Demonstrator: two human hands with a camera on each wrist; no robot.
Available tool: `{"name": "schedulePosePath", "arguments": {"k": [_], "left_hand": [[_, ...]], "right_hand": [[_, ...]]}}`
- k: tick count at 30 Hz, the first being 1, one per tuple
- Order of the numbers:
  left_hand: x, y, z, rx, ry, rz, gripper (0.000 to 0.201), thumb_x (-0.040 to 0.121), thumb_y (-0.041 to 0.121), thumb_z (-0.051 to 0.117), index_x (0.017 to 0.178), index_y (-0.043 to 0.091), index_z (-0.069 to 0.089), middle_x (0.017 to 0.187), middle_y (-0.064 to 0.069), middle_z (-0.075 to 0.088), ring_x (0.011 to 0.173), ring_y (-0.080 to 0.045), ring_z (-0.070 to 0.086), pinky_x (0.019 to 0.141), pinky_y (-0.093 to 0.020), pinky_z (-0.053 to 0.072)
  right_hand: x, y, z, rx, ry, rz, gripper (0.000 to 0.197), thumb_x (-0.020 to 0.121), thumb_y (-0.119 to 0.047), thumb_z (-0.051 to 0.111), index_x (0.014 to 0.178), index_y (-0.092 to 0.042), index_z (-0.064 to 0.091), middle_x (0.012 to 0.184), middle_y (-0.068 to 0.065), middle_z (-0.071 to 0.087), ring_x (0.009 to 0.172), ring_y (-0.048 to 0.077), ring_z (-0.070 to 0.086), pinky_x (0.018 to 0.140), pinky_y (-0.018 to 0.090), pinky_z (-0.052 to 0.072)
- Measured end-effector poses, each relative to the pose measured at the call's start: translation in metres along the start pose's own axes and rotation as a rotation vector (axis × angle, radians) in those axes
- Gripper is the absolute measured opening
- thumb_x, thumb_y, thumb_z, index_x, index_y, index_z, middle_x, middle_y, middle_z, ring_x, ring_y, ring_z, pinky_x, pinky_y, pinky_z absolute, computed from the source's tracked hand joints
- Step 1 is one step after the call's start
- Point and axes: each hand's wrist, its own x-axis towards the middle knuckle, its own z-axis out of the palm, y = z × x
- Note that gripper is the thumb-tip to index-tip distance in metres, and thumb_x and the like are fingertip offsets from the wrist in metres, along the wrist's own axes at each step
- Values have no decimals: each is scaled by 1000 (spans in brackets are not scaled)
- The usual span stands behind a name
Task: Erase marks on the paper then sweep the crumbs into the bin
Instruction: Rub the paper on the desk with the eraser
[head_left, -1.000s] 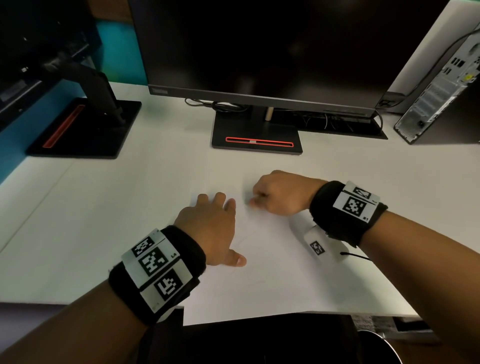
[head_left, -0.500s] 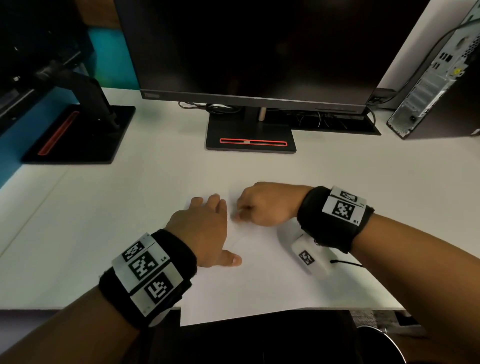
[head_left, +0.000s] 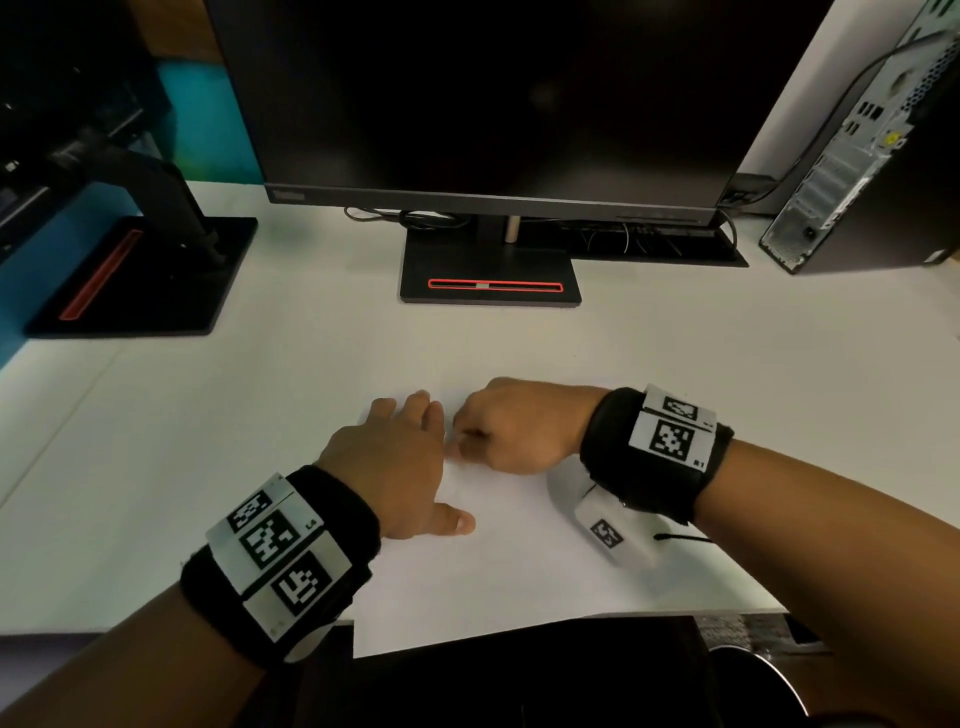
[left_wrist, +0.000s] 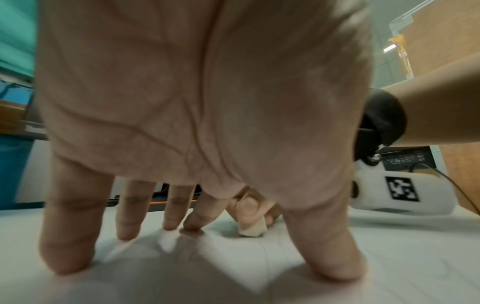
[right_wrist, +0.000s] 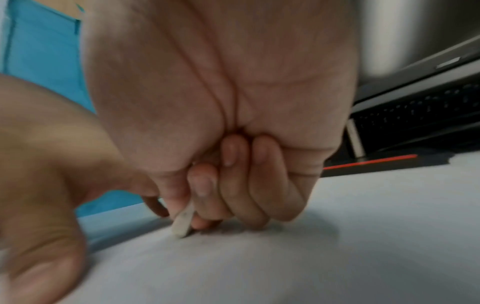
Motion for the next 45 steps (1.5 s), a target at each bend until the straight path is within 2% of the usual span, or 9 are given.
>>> {"name": "schedulePosePath", "arguments": {"k": [5,11,16,19,24,30,35,39,45], "left_hand": [[-1,0,-2,-2,-22,-4,122,82,78,56,160,11,-11,168,-2,-13,154,-30,-3,116,-46,34],[-3,0,-1,2,-52,6,128,78,80,58,159,13,-15,167,-2,-19,154,-29,-8,118,-47,31],[-4,-1,-1,9,-54,17,132,75,83,58,159,13,-15,167,-2,-20,154,-30,-8,117,-49,32],[-4,-2,0,-4,-61,18,133,74,83,59,159,14,-17,166,-1,-22,154,-28,-10,118,-48,31],[-5,-2,-1,-3,-64,23,134,73,84,59,159,14,-17,166,-1,-23,154,-28,-11,118,-49,31],[-4,-3,0,-17,-64,22,134,73,84,60,158,15,-18,166,-1,-23,154,-28,-12,119,-47,29],[-3,-3,1,-21,-52,24,134,73,85,59,159,15,-17,166,-1,-23,154,-28,-11,119,-47,28],[-3,-4,2,-32,-58,24,134,73,84,59,158,16,-18,166,0,-25,154,-27,-13,120,-46,26],[-4,-4,3,-36,-53,34,132,73,84,59,158,21,-19,166,0,-26,154,-28,-14,119,-48,25]], "right_hand": [[-1,13,-15,-15,36,105,40,106,-42,40,84,-15,59,87,2,60,85,22,55,75,31,37],[-16,3,3,27,-20,0,37,105,-42,40,75,-26,52,74,-12,52,75,13,51,76,29,38],[-23,17,-6,14,85,86,39,105,-40,41,69,-25,44,74,-11,44,80,17,46,76,31,34],[-25,4,10,32,16,-24,34,105,-39,42,75,-26,51,72,-13,50,74,12,49,75,29,38],[-26,19,-6,40,56,97,38,104,-43,42,75,-22,52,79,-8,52,81,18,52,74,32,38],[-26,5,9,56,-13,-11,34,104,-42,42,74,-30,54,77,-11,56,77,11,53,77,31,42],[-17,11,-6,-5,82,53,37,106,-39,41,74,-22,48,75,-10,46,81,18,48,75,31,36],[-16,2,6,26,1,-39,35,105,-39,41,93,-16,63,89,-3,63,87,19,56,81,33,46],[-9,8,-4,-7,62,1,37,105,-39,41,83,-15,60,80,-1,59,76,17,54,73,33,44]]}}
